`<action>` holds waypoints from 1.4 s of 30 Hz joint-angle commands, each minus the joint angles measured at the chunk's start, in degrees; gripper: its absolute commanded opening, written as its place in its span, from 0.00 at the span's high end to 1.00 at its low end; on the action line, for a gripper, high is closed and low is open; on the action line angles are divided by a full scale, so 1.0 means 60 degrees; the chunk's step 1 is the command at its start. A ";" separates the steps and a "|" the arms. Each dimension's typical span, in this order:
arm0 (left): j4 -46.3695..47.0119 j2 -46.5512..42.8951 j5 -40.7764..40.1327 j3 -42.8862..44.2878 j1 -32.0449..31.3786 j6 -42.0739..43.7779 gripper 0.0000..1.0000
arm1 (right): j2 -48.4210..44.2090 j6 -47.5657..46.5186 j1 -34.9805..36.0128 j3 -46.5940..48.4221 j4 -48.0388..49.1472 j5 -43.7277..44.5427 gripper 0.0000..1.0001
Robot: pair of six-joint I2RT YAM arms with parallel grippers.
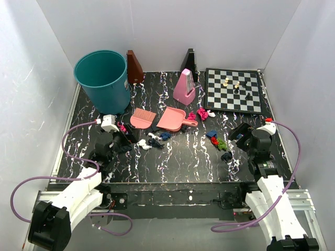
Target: Sweep away the paper scraps from the table
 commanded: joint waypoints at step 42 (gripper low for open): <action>0.0411 -0.0543 0.0453 -0.0157 -0.0056 0.0347 0.02 | 0.9988 -0.8872 0.3816 0.7859 -0.0367 -0.4777 0.06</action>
